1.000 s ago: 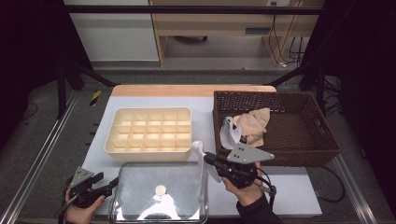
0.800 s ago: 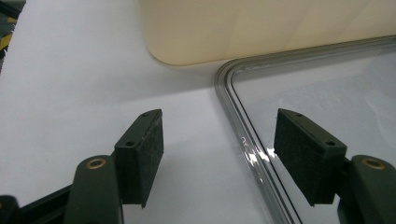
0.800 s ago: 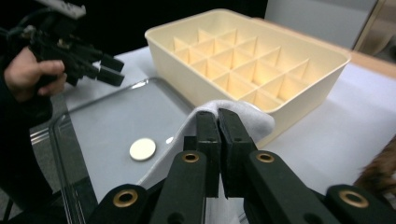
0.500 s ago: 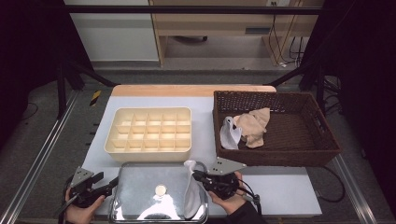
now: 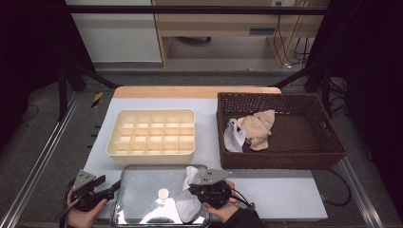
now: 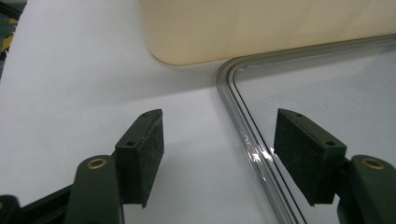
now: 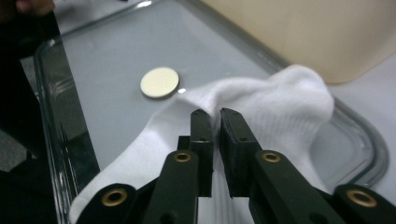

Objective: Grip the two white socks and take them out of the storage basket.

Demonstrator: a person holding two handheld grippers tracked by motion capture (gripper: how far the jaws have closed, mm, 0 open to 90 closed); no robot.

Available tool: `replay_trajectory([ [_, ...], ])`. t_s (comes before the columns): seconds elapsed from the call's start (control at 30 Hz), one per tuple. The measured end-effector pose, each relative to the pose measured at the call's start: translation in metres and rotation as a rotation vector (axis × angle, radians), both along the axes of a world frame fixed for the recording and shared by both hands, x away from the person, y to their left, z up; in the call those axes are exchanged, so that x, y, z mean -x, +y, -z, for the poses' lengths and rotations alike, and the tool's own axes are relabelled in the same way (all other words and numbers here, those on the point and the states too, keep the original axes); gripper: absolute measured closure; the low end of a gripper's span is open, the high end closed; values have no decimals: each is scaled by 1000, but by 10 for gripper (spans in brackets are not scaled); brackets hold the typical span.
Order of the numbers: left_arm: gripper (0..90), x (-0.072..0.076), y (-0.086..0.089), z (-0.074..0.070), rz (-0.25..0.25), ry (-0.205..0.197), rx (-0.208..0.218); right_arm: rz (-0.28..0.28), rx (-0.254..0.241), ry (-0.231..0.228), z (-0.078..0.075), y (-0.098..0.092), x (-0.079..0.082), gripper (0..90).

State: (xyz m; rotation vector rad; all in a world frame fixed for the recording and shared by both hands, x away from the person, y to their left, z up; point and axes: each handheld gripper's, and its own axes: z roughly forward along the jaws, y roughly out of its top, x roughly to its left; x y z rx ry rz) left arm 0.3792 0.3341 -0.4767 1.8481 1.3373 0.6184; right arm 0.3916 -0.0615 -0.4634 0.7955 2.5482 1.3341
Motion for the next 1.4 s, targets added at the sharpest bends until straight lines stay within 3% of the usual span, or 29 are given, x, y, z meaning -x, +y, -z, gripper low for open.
replay_trajectory([
  [0.1, 326, 0, 0, 0, 3, 2, 6, -10, 12, 6, 4, 3, 1, 756],
  [0.2, 326, 0, 1, 1, 5, 3, 2, -15, -6, 7, 3, 2, 1, 715],
  [0.3, 326, 0, 0, 1, 5, 2, -1, -4, -29, -15, -2, 1, 3, 631],
  [0.43, 326, -1, 1, 1, 5, 2, 2, 6, -42, -32, -6, 1, 4, 595],
  [0.67, 326, -1, 0, 1, 3, 1, 5, 89, -93, -81, -22, -12, 2, 482],
  [1.03, 327, -1, 0, 1, 2, 3, 2, 132, -123, -117, -39, -23, 0, 440],
  [1.23, 327, -1, 0, 1, -1, 2, 5, 183, -148, -151, -60, -34, -4, 460],
  [1.4, 326, -1, 0, 1, -4, 2, 6, 212, -157, -167, -68, -42, -8, 458],
])
